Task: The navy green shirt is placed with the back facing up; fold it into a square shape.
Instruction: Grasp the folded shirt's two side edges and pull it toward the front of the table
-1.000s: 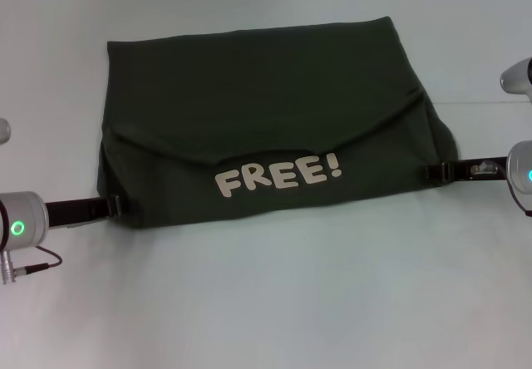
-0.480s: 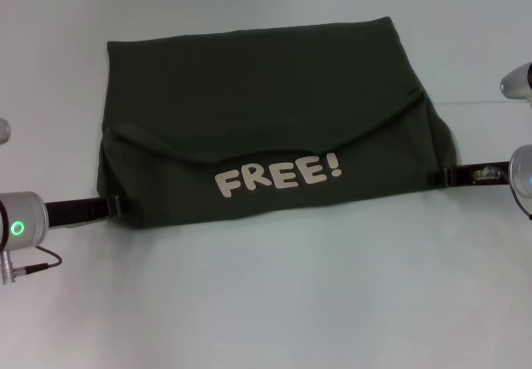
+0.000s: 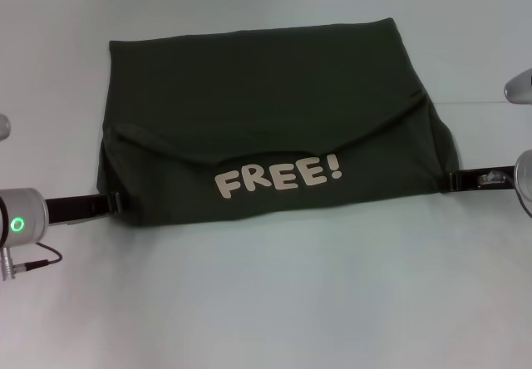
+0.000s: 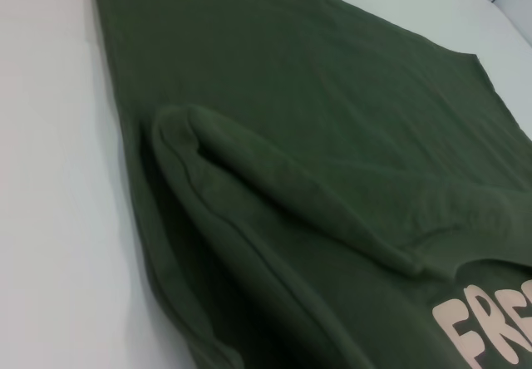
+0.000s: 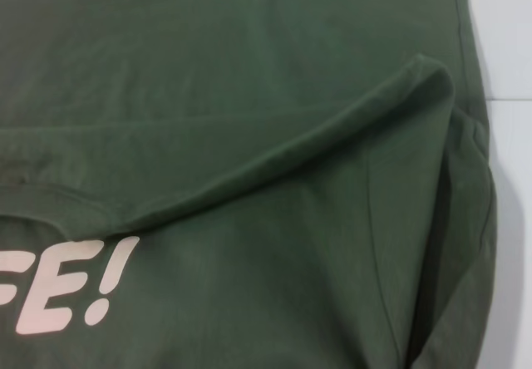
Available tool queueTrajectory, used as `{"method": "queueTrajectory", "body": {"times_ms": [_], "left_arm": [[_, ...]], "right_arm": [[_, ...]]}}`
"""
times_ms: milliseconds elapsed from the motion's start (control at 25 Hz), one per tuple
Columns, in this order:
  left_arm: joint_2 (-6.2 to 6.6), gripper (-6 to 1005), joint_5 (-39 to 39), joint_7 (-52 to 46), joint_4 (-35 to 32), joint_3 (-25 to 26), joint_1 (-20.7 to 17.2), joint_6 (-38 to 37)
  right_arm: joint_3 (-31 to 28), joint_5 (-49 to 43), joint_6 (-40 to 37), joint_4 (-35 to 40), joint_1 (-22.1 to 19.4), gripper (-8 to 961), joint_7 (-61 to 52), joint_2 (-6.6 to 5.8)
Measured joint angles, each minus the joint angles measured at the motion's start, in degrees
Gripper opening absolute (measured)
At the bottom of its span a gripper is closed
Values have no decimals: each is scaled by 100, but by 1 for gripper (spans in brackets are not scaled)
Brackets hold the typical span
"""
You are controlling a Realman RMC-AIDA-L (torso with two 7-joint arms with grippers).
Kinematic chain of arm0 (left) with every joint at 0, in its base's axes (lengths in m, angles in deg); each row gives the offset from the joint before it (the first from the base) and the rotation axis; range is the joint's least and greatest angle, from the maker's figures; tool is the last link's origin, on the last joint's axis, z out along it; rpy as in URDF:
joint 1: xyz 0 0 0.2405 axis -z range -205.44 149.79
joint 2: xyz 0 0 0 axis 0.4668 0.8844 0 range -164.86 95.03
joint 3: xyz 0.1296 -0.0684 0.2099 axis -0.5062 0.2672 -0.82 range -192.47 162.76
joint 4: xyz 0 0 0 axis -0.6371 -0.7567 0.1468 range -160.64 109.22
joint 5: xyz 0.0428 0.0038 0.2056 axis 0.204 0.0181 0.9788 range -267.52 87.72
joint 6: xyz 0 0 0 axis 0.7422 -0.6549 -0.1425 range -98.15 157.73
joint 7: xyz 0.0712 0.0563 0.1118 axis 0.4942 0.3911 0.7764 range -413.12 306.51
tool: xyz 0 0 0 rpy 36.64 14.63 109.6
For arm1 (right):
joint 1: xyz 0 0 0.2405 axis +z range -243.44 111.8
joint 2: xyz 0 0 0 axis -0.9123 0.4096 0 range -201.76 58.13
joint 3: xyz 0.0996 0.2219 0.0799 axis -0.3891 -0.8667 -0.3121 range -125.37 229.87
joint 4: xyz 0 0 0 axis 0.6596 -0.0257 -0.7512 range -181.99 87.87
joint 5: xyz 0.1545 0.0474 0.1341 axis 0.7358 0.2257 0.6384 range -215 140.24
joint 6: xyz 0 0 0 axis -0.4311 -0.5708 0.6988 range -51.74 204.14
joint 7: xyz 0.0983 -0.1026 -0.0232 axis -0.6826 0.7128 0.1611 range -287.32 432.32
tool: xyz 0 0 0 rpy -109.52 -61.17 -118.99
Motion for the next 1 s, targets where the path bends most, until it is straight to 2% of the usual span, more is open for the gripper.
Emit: {"method": "queueTrajectory", "body": {"times_ms": [280,480,640,800,1000], "left_arm": [[57,34,19,-76,-247,30,-57,-532],[148,34,99,-272,-560,51,-187,-1237],[212,33,435,-358,-727,270,-212,-1785],[314,33,796,-363,-879,598,-214,-2455],[415,33,1228,-184,-1153,844,-271,-3346]], "right_arm": [[-167,38,-900,922,-418,25,-49,44],[-511,45,-1798,1473,-723,26,-3,52],[-582,103,-2255,1756,-982,26,61,56],[-622,325,-2764,1970,-1282,27,220,12],[-934,621,-3751,2153,-1717,28,881,-50]]}}
